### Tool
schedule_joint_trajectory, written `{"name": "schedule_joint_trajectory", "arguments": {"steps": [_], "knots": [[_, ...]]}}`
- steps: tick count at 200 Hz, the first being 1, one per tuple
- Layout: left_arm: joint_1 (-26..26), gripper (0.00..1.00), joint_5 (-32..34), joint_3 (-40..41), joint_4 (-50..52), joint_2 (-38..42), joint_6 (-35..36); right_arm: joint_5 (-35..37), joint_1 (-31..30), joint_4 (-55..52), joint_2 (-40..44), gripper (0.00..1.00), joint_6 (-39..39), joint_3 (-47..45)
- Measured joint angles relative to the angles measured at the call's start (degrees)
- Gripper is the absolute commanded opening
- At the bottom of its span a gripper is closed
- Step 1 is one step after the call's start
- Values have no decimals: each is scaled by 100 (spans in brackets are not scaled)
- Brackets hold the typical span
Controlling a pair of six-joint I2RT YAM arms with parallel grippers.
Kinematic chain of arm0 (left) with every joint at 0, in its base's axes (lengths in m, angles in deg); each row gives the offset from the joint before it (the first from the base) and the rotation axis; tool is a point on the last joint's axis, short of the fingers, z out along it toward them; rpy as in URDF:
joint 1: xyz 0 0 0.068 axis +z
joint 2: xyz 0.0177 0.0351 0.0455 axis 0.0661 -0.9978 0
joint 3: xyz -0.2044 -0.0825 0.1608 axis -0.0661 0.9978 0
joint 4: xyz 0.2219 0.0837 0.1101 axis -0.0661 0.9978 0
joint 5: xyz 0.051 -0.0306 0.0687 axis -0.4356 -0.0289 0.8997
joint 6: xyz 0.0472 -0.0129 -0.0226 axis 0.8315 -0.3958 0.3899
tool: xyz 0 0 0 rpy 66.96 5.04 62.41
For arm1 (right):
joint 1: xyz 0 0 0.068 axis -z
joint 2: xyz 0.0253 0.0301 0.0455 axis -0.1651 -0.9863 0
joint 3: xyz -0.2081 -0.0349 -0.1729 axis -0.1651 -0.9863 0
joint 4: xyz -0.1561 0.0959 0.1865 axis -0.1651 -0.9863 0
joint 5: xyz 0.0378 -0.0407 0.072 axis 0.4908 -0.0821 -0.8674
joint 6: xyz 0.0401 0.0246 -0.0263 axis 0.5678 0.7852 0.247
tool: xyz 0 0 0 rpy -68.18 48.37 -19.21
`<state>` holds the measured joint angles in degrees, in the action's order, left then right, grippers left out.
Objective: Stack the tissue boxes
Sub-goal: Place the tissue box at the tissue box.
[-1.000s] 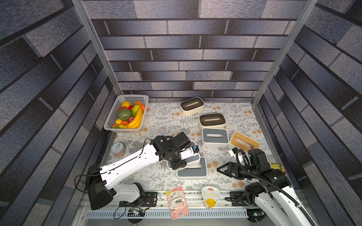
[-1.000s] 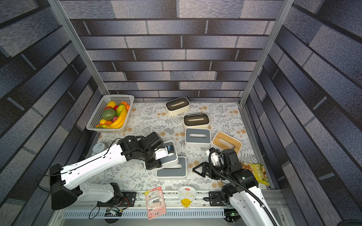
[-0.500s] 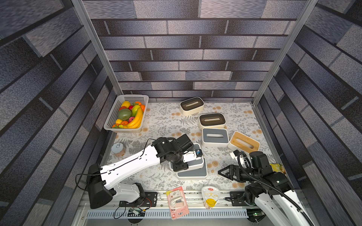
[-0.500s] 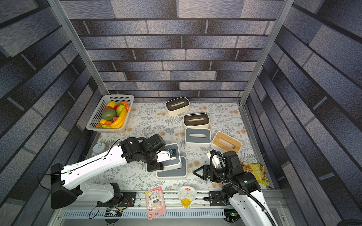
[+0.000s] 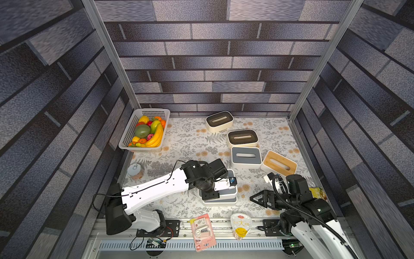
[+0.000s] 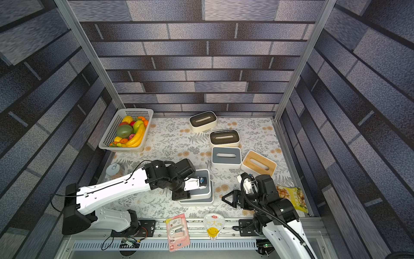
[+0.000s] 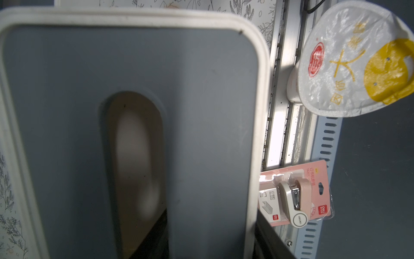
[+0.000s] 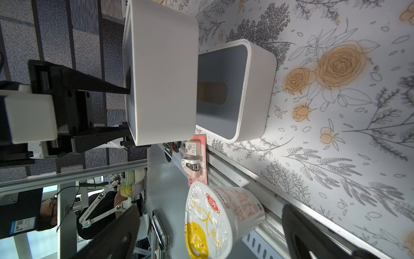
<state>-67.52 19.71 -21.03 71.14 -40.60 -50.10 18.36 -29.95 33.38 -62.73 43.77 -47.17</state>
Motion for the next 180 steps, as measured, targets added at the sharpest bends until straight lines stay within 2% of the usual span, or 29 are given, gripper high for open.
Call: {"name": "schedule_joint_trajectory", "arguments": {"steps": [180], "knots": [[-188, 51, 144, 0, -179, -170, 0, 2, 0, -26, 122, 100, -22, 0]]}}
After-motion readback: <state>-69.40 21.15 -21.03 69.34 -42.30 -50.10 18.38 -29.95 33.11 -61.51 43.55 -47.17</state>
